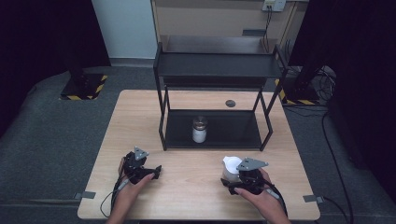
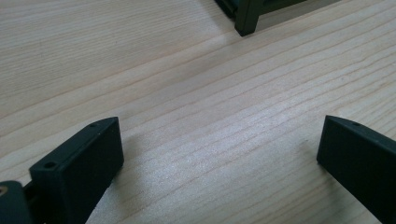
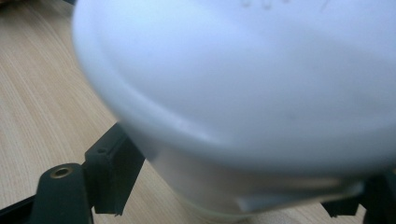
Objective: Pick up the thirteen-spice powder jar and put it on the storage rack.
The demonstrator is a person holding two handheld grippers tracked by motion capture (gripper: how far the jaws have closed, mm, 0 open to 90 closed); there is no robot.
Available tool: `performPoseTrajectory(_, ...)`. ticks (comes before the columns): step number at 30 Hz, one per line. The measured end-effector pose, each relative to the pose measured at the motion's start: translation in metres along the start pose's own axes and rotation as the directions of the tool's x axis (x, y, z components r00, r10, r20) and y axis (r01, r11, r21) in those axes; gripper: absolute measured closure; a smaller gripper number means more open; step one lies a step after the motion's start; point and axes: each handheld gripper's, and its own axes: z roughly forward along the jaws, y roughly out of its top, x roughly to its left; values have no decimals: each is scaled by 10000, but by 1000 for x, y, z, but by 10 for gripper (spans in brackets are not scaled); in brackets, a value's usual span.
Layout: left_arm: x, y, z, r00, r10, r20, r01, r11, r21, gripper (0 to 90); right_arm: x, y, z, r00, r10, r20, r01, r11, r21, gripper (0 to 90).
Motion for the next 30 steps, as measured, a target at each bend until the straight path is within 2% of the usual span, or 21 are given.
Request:
performPoseTrajectory(8, 0, 0, 0, 10000, 1, 1, -1, 10000, -1, 0, 4, -1, 3, 9996, -36, 283, 36, 10000, -16, 302)
performPoseTrajectory(14, 0, 0, 0, 10000, 5, 3, -5, 10000, 3, 0, 6, -2, 2, 9993, -93, 360, 96, 9999, -61, 309)
performPoseTrajectory(19, 0, 0, 0, 10000, 3, 5, -3, 10000, 1, 0, 12, 2, 2, 9981, -154, 600, 150, 9999, 79, 311)
performPoseTrajectory(30, 0, 0, 0, 10000, -6, -9, 6, 10000, 1, 0, 14, 8, -8, 9986, -321, 417, 333, 9990, -298, 311)
